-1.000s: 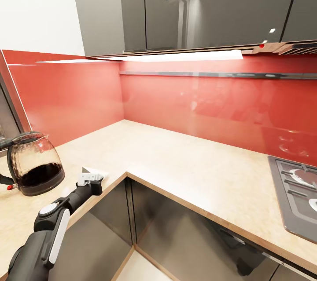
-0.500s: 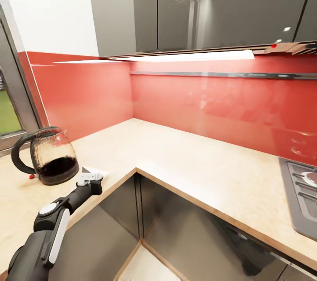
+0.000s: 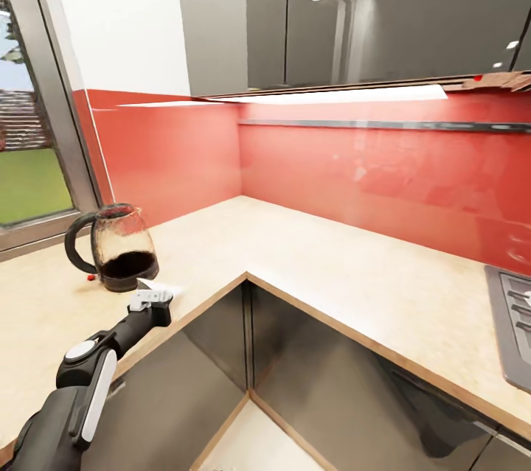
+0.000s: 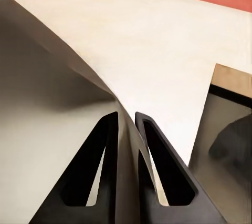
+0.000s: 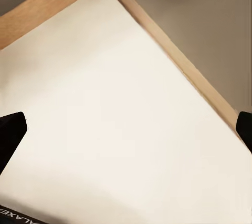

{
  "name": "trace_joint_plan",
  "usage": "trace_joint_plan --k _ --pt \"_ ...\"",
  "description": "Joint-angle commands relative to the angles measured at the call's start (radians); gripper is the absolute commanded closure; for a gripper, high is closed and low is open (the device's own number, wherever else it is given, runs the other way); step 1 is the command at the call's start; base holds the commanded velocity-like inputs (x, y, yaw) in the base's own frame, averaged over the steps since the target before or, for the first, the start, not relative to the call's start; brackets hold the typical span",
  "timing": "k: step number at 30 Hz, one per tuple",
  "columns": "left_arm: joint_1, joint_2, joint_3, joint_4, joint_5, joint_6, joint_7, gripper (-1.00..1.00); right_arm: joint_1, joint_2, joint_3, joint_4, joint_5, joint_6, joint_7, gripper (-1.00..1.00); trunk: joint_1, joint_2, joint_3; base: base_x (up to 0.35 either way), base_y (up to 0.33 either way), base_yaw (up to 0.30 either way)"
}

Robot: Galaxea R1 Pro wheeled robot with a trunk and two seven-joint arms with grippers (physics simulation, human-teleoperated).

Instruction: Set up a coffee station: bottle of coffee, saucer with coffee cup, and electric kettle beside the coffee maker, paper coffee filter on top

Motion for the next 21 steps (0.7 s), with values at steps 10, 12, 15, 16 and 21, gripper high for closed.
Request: trace_joint_plan --k 10,12,15,16,21 --pt "-0.001 0.000 0.002 -0.003 -0.001 0.006 -0.006 1.00 -0.001 -0.001 0.002 0.000 0.009 -0.004 -0.002 -1.00 0.000 -0.001 -0.001 -0.160 0.035 0.050" --pt "-0.001 0.000 0.002 -0.003 -0.001 0.006 -0.006 1.00 -0.001 -0.001 0.002 0.000 0.009 -0.004 -0.002 -1.00 0.000 -0.001 -0.001 -0.174 0.003 0.135" --pt "-0.001 0.000 0.002 -0.003 -0.001 0.006 -0.006 1.00 -0.001 -0.001 0.002 0.000 0.010 -0.004 -0.002 -1.00 0.000 -0.001 -0.001 -0.084 0.001 0.212" --pt "-0.001 0.000 0.002 -0.003 -0.001 0.006 -0.006 1.00 -0.001 -0.001 0.002 0.000 0.010 -0.004 -0.002 -1.00 0.000 -0.001 -0.001 -0.032 0.001 0.247" --pt "-0.001 0.000 0.002 -0.004 -0.001 0.006 -0.006 1.00 -0.001 -0.001 0.002 0.000 0.010 -0.004 -0.002 -1.00 0.000 -0.001 -0.001 -0.037 0.000 0.259"
